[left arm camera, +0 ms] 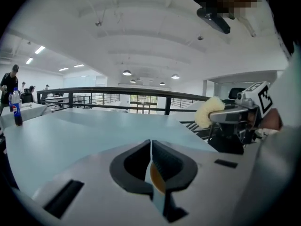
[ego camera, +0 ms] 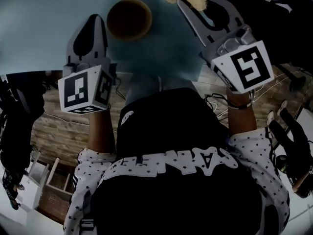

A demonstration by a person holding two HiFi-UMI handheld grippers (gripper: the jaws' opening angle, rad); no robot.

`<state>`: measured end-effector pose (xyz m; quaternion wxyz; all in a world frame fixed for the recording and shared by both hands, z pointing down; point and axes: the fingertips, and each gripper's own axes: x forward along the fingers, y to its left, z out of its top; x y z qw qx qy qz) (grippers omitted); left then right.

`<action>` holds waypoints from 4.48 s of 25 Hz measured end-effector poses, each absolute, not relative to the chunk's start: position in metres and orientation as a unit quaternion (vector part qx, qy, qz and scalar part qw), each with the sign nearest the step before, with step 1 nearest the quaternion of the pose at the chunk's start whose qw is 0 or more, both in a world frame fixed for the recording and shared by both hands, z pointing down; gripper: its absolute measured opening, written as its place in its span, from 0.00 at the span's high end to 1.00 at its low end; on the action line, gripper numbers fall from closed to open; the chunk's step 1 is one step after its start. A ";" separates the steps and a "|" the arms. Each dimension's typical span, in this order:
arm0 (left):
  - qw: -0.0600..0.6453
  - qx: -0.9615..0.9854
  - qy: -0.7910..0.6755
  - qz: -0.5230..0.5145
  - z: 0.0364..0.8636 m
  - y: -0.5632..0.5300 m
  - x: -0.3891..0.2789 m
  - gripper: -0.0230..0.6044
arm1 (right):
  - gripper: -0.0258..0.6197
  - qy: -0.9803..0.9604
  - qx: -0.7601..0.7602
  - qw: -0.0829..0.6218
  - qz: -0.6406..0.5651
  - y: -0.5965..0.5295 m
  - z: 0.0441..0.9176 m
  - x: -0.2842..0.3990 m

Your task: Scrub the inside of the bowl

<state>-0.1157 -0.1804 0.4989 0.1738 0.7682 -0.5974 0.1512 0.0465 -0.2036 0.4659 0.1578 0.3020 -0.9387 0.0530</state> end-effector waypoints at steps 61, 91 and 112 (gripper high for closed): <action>0.024 0.832 -0.551 0.052 0.294 -0.163 -0.093 0.93 | 0.87 -0.947 0.310 0.036 -0.075 -0.173 0.288 0.017; 0.016 0.831 -0.554 0.050 0.286 -0.163 -0.095 0.93 | 0.87 -0.949 0.300 0.038 -0.083 -0.172 0.284 0.014; 0.020 0.827 -0.560 0.047 0.288 -0.155 -0.103 0.93 | 0.87 -0.951 0.292 0.050 -0.087 -0.163 0.290 0.004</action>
